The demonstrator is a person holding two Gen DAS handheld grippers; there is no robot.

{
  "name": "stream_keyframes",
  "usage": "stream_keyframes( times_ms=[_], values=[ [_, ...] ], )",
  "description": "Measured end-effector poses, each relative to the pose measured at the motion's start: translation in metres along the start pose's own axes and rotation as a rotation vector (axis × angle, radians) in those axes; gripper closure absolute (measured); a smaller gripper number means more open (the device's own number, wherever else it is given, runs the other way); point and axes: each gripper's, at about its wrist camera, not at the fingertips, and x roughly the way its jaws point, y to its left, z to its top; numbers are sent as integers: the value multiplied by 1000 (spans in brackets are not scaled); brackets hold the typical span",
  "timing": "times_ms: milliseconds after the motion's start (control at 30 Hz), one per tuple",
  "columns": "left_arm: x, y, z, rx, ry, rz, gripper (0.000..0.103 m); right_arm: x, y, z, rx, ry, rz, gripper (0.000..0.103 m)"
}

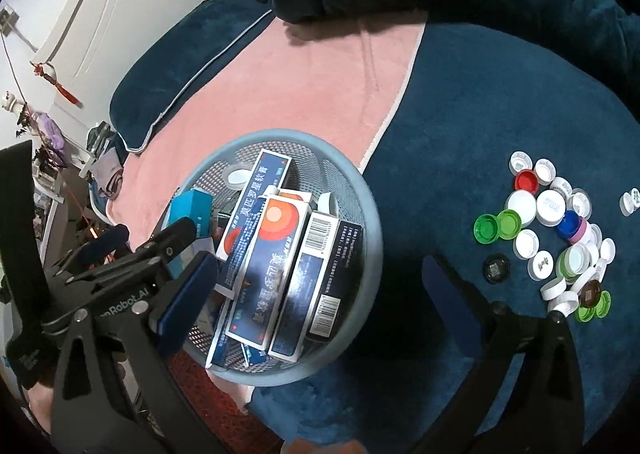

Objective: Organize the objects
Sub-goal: 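Carry both white caps over the basket and release them inside, then move both tools back toward the cap pile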

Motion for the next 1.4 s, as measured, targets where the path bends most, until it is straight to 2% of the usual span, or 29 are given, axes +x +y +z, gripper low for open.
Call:
stream_keyframes(
  times_ms=[567, 867, 1100, 1400],
  values=[
    [0, -2, 0, 1, 9, -2, 5, 3, 1, -1, -10, 13, -22, 0],
    [-4, -16, -1, 20, 21, -15, 5, -7, -9, -6, 5, 10, -46, 0],
    [-21, -60, -2, 114, 14, -56, 5, -37, -43, -19, 89, -14, -77, 0],
    [-37, -133, -20, 271, 54, -95, 5, -77, -107, -39, 268, -57, -130, 0]
  ],
)
